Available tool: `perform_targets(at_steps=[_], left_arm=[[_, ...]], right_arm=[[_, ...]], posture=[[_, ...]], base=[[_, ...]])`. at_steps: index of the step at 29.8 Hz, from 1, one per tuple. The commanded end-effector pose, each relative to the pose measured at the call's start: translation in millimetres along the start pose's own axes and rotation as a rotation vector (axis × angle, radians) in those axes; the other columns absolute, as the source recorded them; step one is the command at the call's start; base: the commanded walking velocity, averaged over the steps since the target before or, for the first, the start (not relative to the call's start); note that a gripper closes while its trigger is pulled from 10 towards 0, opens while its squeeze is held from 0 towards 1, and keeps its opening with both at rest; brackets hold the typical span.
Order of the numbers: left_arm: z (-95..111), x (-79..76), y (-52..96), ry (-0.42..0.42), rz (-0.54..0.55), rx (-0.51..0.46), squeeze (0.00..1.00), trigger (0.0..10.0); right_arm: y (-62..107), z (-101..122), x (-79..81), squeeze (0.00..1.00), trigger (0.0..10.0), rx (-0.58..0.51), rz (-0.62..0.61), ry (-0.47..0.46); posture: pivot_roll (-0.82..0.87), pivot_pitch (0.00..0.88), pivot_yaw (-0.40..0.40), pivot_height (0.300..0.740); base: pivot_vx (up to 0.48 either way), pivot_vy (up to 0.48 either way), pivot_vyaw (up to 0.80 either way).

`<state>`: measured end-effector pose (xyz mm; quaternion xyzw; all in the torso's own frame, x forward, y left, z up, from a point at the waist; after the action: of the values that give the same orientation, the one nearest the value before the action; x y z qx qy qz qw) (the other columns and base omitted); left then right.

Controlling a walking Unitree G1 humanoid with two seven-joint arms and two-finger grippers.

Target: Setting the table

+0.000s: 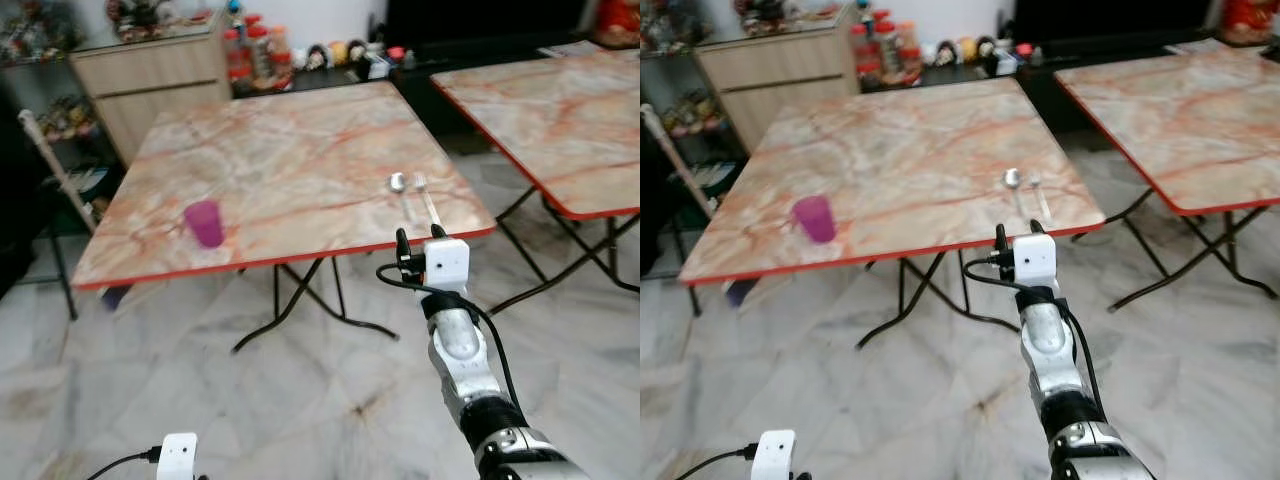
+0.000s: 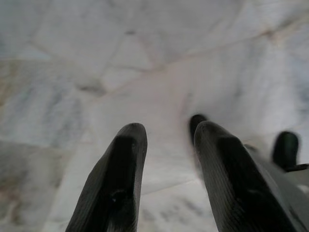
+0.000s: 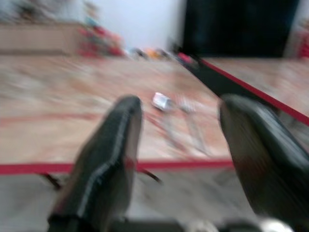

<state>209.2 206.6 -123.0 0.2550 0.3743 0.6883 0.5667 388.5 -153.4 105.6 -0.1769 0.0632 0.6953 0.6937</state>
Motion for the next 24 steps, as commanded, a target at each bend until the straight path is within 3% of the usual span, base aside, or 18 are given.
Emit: perform_targets(at_steps=[1, 10, 24], left_arm=[[-4.7, 7.3, 1.5, -0.012, 0.02, 0.01, 0.0, 10.0], [-1.9, 5.8, 0.7, -0.002, 0.02, 0.005, 0.0, 10.0], [-6.2, 8.7, 1.6, 0.045, 0.048, 0.009, 0.0, 10.0]], right_arm=[[-3.1, 7.0, 8.3, 0.0, 10.0, -0.014, 0.011, -0.012], [-9.9, 19.4, 13.2, 0.0, 10.0, -0.051, 0.025, -0.013], [-16.9, 35.5, 8.0, 0.0, 10.0, -0.101, 0.012, -0.044]], posture=[[0.01, 0.0, 0.066, 0.74], [0.01, 0.0, 0.061, 0.74], [0.01, 0.0, 0.036, 0.74]], base=[[0.296, 0.0, 0.0], [0.303, 0.0, 0.0], [0.325, 0.0, 0.0]])
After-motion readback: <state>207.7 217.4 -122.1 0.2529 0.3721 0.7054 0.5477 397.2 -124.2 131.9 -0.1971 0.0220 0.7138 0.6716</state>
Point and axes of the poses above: a point about 5 cm out from each wrist's last joint towards the gripper, its own y axis pointing back from the gripper into the wrist, its own z axis along the axis of the wrist's last joint, x = y × z, the point moved 5 cm from there along -y, pointing out of the wrist towards the gripper, and after that the axes turned 11 degrees about y, right-handed, at the moved point
